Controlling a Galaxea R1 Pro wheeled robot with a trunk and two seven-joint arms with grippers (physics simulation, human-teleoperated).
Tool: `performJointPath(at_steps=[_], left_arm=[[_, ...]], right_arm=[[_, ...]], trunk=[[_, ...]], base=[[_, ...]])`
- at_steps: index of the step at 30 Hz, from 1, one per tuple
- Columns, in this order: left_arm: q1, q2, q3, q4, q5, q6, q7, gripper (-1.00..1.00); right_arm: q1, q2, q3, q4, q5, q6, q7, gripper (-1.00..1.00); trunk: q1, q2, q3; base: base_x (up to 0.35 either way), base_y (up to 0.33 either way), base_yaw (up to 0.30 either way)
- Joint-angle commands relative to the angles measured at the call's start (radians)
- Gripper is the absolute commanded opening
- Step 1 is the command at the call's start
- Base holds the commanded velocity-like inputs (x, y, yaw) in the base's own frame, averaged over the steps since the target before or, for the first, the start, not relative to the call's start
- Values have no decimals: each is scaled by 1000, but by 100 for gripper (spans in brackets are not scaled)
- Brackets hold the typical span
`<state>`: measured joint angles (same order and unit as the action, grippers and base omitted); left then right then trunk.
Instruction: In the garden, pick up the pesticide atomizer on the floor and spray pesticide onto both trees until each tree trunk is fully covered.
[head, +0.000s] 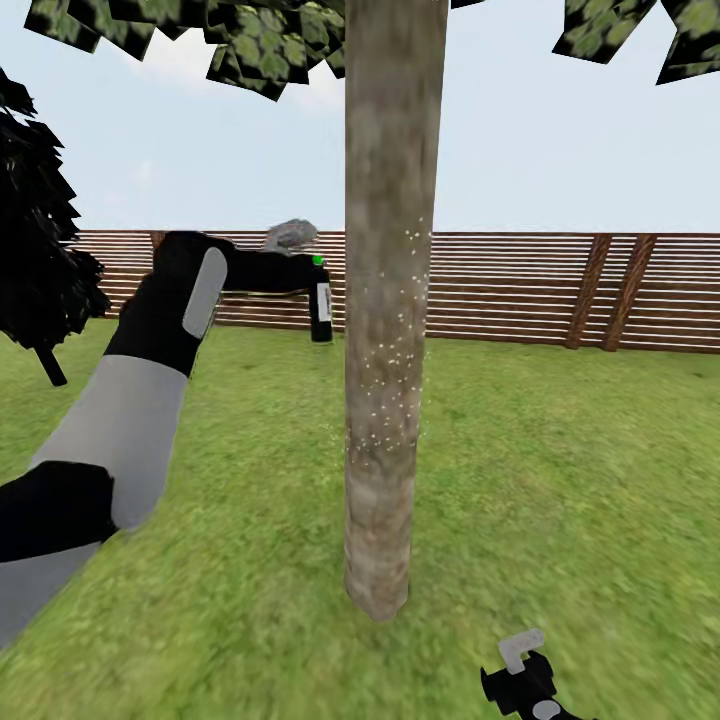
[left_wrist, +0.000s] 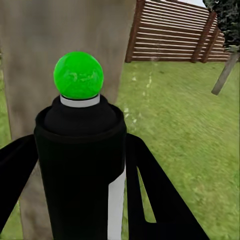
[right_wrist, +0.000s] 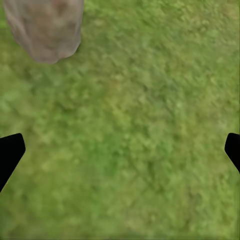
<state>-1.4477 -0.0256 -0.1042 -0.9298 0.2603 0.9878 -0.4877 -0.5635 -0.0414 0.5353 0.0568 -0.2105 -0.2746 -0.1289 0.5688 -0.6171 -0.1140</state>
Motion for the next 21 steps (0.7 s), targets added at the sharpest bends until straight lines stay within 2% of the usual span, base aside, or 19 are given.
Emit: performJointPath(at_steps=[1, 2, 3, 5, 9, 18, 21], left_arm=[[-28, 0, 0, 30, 0, 0, 0, -100], [-58, 1, 0, 60, 0, 0, 0, -100], [-110, 1, 0, 106, 0, 0, 0, -100], [-166, 0, 0, 151, 0, 0, 0, -100], [-275, -3, -1, 193, 0, 1, 0, -100], [-342, -7, 0, 215, 3, 2, 0, -100], [-349, -7, 0, 224, 3, 2, 0, -100]], right_arm=[[1, 0, 0, 0, 0, 0, 0, 100], [1, 0, 0, 0, 0, 0, 0, 100], [1, 0, 1, 0, 0, 0, 0, 100], [2, 1, 1, 0, 0, 0, 0, 100], [2, 4, 2, 0, 0, 0, 0, 100], [2, 8, 2, 0, 0, 0, 0, 100], [2, 8, 2, 0, 0, 0, 0, 100]], trunk=[[0, 0, 0], [0, 0, 0], [0, 0, 0], [0, 0, 0], [0, 0, 0], [0, 0, 0], [0, 0, 0]], base=[[0, 0, 0], [0, 0, 0], [0, 0, 0], [0, 0, 0], [0, 0, 0], [0, 0, 0], [0, 0, 0]])
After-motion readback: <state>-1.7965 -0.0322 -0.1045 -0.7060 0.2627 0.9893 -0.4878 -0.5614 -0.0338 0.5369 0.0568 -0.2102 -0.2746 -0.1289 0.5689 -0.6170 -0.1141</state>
